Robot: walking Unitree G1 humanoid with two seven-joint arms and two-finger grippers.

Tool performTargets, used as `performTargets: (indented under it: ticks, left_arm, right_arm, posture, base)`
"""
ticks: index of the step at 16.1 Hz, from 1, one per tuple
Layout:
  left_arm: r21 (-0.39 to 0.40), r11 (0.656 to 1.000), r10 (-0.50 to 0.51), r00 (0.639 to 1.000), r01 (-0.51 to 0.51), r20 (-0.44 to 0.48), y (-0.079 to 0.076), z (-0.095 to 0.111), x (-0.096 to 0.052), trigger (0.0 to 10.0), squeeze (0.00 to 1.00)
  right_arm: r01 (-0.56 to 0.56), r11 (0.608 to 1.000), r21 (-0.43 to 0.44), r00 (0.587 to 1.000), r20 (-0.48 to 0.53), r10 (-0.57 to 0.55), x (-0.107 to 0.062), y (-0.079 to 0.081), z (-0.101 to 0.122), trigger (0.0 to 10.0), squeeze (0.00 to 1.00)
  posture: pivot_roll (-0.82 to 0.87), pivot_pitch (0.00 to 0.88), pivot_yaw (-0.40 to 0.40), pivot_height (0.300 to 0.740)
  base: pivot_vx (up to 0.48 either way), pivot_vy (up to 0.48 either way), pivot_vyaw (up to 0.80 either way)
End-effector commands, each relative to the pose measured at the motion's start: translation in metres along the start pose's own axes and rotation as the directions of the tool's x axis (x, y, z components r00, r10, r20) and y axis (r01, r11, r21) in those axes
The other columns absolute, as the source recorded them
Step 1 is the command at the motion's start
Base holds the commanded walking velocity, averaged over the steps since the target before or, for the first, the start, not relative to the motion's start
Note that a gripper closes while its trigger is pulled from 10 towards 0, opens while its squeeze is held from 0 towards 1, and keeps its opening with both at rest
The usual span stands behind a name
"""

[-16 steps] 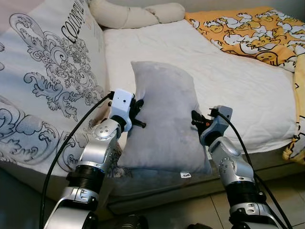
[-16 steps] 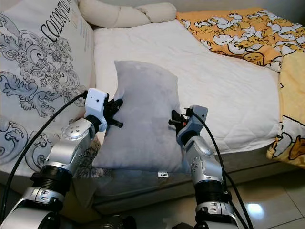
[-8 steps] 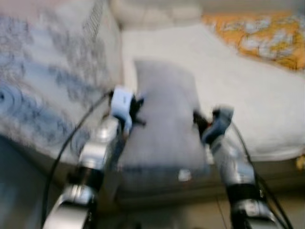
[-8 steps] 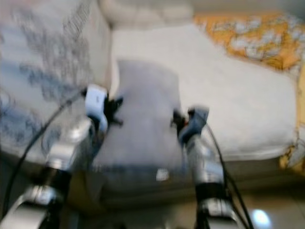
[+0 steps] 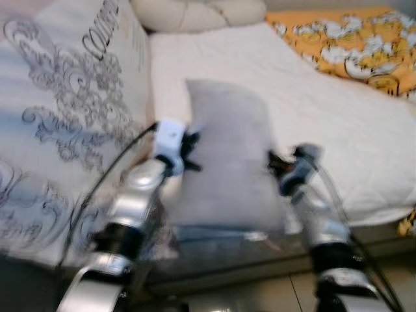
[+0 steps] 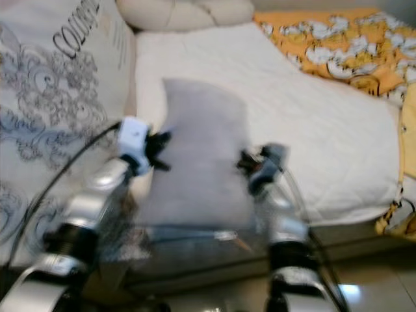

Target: Clean up the room

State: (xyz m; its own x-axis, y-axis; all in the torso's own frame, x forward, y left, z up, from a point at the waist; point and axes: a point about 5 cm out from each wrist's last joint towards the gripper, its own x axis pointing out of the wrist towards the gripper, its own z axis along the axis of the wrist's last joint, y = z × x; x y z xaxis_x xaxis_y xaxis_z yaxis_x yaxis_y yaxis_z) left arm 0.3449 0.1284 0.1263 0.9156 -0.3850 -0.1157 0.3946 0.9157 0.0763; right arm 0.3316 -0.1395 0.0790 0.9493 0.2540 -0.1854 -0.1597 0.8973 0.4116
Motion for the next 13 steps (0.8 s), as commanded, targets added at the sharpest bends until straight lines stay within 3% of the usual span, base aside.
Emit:
performTargets:
  ticks: [1, 4, 11, 12, 13]
  left_arm:
    - [0.004, 1.000, 0.013, 0.999, -0.014, 0.048, 0.002, 0.012, 0.002, 10.0, 0.00]
    - [0.006, 1.000, 0.019, 0.999, -0.019, 0.050, 0.004, 0.014, 0.003, 10.0, 0.00]
    - [0.041, 0.999, 0.014, 0.999, -0.016, 0.051, 0.007, 0.018, 0.006, 10.0, 0.00]
    - [0.060, 0.998, 0.016, 0.998, -0.019, 0.053, 0.009, 0.021, 0.007, 10.0, 0.00]
    - [0.086, 0.996, 0.019, 0.998, -0.024, 0.060, 0.011, 0.023, 0.010, 10.0, 0.00]
  right_arm:
    - [0.005, 1.000, -0.027, 1.000, 0.021, -0.004, 0.000, -0.007, 0.010, 10.0, 0.00]
    - [0.000, 1.000, -0.031, 1.000, 0.024, 0.001, 0.002, -0.005, 0.011, 10.0, 0.00]
    - [0.015, 1.000, 0.012, 1.000, -0.017, -0.015, -0.002, -0.014, -0.002, 10.0, 0.00]
    - [0.050, 0.999, -0.001, 0.999, -0.011, -0.050, -0.003, -0.018, -0.003, 10.0, 0.75]
    - [0.124, 0.992, -0.024, 0.992, 0.005, -0.124, -0.005, -0.026, -0.004, 10.0, 1.00]
  posture:
    - [0.01, 0.000, 0.040, 0.740]
    - [0.01, 0.000, 0.040, 0.740]
    - [0.02, 0.000, 0.045, 0.740]
    - [0.01, 0.000, 0.049, 0.740]
    - [0.01, 0.000, 0.053, 0.740]
  base:
    - [0.352, 0.000, 0.80]
    - [0.355, 0.000, 0.78]
    - [0.286, 0.000, 0.00]
    - [0.000, 0.000, 0.00]
    - [0.000, 0.000, 0.00]
